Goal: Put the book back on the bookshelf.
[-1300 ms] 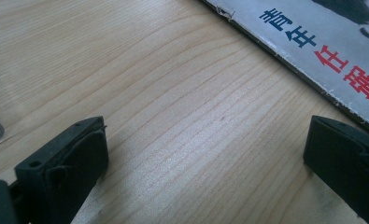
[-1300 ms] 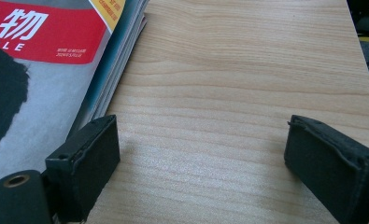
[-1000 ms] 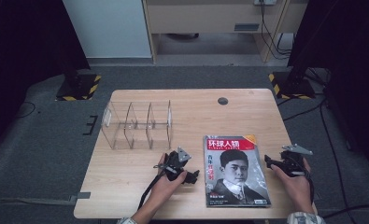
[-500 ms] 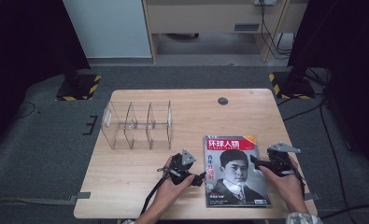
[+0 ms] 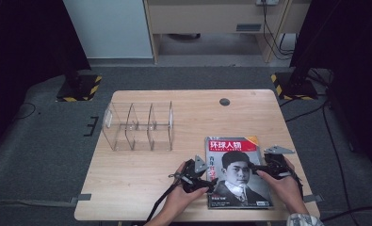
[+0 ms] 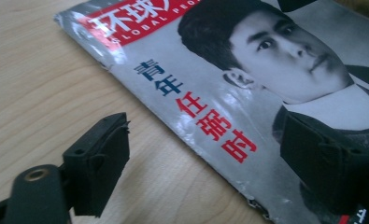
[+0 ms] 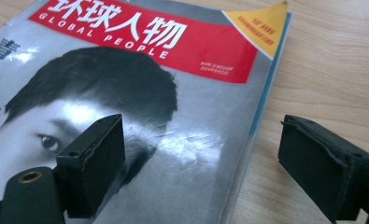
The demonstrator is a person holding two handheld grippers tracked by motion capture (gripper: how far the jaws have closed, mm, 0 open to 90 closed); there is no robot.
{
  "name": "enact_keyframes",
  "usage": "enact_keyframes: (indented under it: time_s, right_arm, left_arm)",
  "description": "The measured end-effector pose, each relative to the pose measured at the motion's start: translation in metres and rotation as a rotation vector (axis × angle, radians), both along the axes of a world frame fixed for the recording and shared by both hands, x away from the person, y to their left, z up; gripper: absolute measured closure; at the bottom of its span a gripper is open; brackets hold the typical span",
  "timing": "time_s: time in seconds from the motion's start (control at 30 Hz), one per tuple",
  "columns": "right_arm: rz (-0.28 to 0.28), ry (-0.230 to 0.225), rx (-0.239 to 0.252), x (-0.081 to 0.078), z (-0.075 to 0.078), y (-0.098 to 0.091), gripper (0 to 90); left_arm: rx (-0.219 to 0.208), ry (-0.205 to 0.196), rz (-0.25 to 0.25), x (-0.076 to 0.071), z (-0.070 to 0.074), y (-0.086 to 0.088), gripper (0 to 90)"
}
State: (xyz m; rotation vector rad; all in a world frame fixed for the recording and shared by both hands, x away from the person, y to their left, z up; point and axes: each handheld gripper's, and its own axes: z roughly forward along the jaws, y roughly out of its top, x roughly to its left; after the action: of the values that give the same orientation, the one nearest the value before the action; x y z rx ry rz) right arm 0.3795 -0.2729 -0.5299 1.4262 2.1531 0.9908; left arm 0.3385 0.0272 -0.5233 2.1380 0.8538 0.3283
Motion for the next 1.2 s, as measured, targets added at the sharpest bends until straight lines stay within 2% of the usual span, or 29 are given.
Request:
enact_keyframes:
  time_s: [0.1,0.2,0.37,0.47,0.53,0.63,0.8,0.83,0.87,1.0,1.07,1.2]
  right_arm:
    - [0.009,0.007,-0.002,0.000,-0.002,0.001,14.5]
    - [0.013,0.015,-0.004,0.001,-0.003,0.001,14.5]
    - [0.016,0.012,-0.003,0.003,-0.005,0.001,14.3]
    - [0.013,0.009,0.000,0.004,-0.005,0.002,14.4]
    - [0.017,0.008,-0.003,0.004,-0.005,0.002,14.9]
    - [0.039,0.005,-0.002,0.001,-0.005,0.005,16.9]
    - [0.031,0.000,0.010,0.001,-0.005,0.003,20.3]
    - [0.020,0.004,0.031,0.001,-0.004,0.001,23.2]
    - [0.020,0.003,0.032,0.001,-0.002,0.000,25.2]
    - [0.015,-0.026,0.055,-0.002,0.003,-0.001,31.9]
    - [0.031,-0.067,0.085,-0.009,0.013,0.001,35.6]
    - [0.048,-0.092,0.103,-0.014,0.019,0.005,39.6]
  left_arm:
    - [-0.014,-0.020,-0.003,-0.004,0.002,-0.004,21.6]
    - [-0.018,-0.016,-0.017,-0.006,0.002,-0.007,22.5]
    - [0.013,0.019,-0.058,-0.007,-0.006,-0.014,24.3]
    - [0.037,0.005,-0.062,-0.009,-0.008,-0.016,23.7]
    - [0.036,0.004,-0.059,-0.009,-0.009,-0.016,23.7]
    - [0.035,0.006,-0.059,-0.009,-0.010,-0.016,23.6]
    - [0.031,0.007,-0.066,-0.008,-0.010,-0.015,23.4]
    - [0.029,0.010,-0.069,-0.007,-0.010,-0.015,23.3]
    - [0.027,0.011,-0.070,-0.007,-0.010,-0.015,23.3]
    - [0.023,0.011,-0.070,-0.007,-0.011,-0.014,23.3]
    - [0.019,0.008,-0.070,-0.007,-0.011,-0.014,23.3]
    - [0.019,0.008,-0.071,-0.007,-0.011,-0.013,23.5]
